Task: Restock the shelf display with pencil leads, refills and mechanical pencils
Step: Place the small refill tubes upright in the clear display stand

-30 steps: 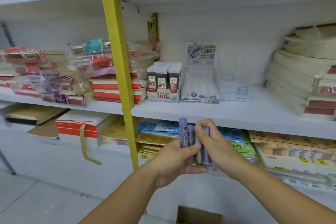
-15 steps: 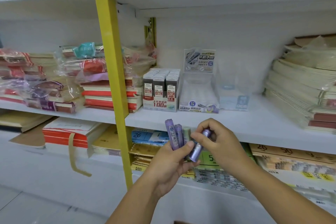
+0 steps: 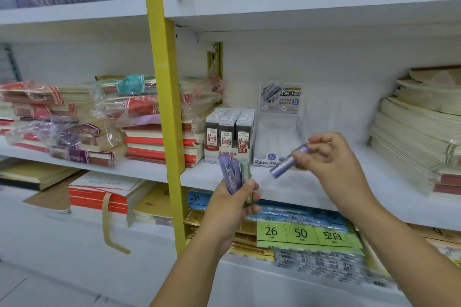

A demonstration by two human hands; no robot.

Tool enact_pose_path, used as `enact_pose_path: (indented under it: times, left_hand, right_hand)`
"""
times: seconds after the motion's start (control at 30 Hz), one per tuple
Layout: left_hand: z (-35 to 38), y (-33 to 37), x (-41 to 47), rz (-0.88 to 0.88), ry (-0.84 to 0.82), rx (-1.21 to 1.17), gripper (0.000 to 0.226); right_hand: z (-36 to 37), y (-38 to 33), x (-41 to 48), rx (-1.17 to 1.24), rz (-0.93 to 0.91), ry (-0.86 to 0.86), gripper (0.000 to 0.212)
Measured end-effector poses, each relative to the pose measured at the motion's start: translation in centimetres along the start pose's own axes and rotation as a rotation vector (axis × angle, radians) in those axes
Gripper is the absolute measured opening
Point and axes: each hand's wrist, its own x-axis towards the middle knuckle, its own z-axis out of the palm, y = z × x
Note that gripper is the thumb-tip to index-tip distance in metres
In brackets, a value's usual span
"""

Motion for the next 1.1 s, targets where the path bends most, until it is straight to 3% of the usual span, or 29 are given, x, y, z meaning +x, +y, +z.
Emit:
enact_pose_path:
  times: [0.13,0.3,1.0,1.1]
  left_hand:
    - [-0.1,1.2,1.7,0.087,0.061,0.11,0.014]
    - [-0.6,1.4,2.9,0.132,0.065,0.121,0.016]
    - [-1.5,2.1,2.7,0.132,0.004,0.113,0.017]
    - [-1.6,2.2,2.6,0.122,0.006,0.113,0.019]
  right_hand:
    - [0.9,-2.0,5.4,-0.226,-0.183,0.043,0.03]
    - [3.8,0.2,9.1,-0.469,-0.217,-0.077,0.032]
    - [3.9,4.8,8.8,-0.529,-0.086,-0.248,0.022]
    - [2.9,4.1,8.2,-0.54,-0.039,-0.283,0.033]
